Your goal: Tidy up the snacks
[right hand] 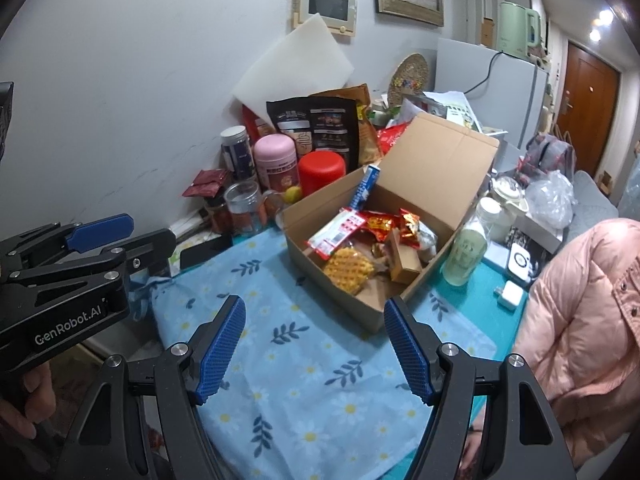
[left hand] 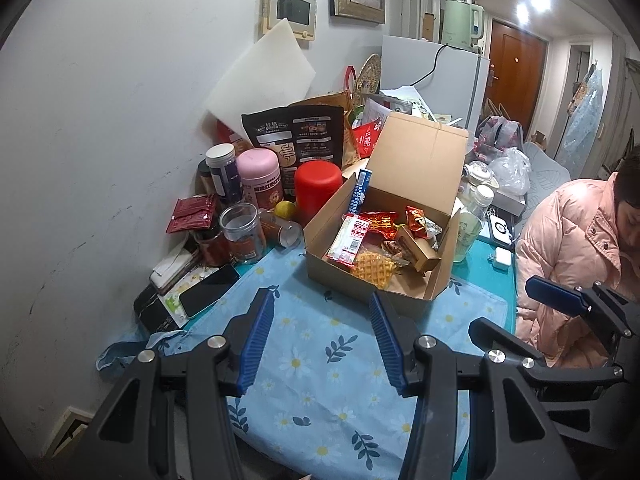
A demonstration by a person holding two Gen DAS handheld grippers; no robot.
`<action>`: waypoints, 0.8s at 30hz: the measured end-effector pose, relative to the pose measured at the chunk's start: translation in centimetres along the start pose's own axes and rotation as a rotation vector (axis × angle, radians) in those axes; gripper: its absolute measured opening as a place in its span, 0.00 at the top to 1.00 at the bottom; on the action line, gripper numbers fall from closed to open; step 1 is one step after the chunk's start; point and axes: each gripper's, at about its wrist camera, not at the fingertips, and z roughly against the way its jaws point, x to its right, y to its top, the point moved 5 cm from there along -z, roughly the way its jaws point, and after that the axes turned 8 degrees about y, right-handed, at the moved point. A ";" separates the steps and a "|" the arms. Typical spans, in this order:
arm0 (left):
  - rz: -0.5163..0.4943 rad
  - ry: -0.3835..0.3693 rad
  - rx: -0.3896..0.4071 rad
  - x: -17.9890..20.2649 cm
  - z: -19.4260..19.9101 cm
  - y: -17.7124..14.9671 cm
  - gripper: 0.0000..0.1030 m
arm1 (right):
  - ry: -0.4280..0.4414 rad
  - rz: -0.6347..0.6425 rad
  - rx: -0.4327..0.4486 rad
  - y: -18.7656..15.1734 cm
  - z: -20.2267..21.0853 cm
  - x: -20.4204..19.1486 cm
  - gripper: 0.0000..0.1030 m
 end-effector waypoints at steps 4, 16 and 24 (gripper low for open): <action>0.008 -0.007 -0.001 0.0 0.3 -0.1 0.52 | 0.008 -0.007 0.003 0.0 0.2 0.1 0.30; 0.017 -0.007 0.015 -0.4 1.3 0.0 0.52 | 0.016 0.002 0.006 0.0 0.6 -0.3 0.30; 0.016 -0.021 0.018 -0.2 1.8 0.0 0.52 | 0.014 0.002 0.006 -0.1 0.9 -0.1 0.30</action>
